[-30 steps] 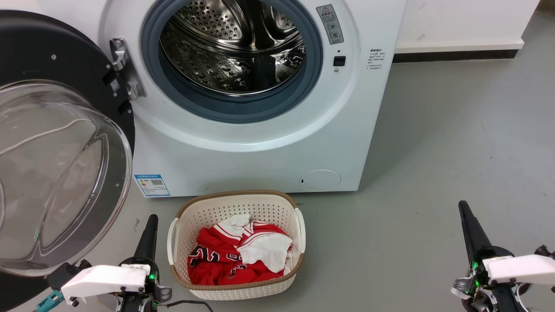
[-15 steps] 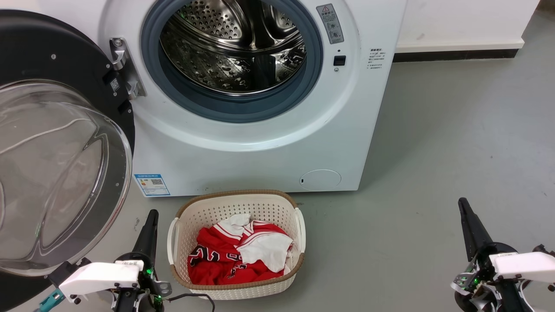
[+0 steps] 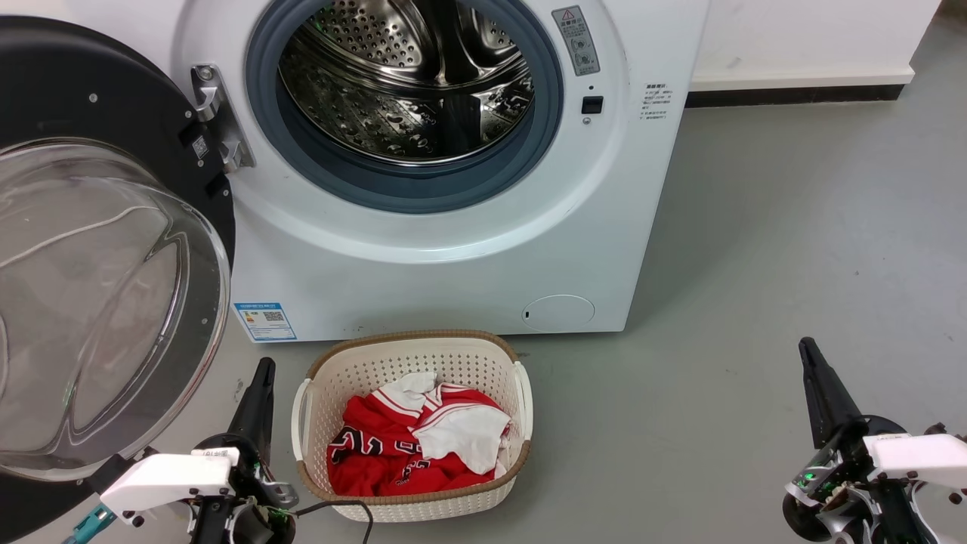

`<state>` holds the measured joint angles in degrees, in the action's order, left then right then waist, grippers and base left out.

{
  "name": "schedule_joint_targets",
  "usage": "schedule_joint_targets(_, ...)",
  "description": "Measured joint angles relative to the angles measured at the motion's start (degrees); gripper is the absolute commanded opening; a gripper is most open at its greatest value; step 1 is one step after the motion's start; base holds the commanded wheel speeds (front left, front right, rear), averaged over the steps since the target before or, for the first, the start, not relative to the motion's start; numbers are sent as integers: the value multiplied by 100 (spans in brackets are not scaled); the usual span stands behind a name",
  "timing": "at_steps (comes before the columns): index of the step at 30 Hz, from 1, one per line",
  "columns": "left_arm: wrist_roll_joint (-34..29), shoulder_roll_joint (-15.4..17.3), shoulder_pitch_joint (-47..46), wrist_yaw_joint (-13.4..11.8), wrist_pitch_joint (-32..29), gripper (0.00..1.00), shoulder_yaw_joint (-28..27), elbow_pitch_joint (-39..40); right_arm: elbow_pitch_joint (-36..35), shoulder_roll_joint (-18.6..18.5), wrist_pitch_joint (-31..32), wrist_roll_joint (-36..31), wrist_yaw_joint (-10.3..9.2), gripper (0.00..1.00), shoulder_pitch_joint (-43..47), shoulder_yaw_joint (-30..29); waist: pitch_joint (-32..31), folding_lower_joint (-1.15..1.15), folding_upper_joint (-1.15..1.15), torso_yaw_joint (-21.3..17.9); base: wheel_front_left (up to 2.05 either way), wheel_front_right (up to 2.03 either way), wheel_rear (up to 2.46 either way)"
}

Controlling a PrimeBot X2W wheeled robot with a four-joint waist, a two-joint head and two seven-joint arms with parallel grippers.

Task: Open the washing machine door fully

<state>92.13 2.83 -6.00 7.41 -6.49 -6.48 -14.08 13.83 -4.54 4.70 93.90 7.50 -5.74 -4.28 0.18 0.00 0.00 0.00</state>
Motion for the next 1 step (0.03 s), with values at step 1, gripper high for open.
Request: schedule_joint_targets(1,23,1,-4,1,0,0,-1,-2,7,1,13,24,0,0,-1,-4,0,0,0,0,0,0,0)
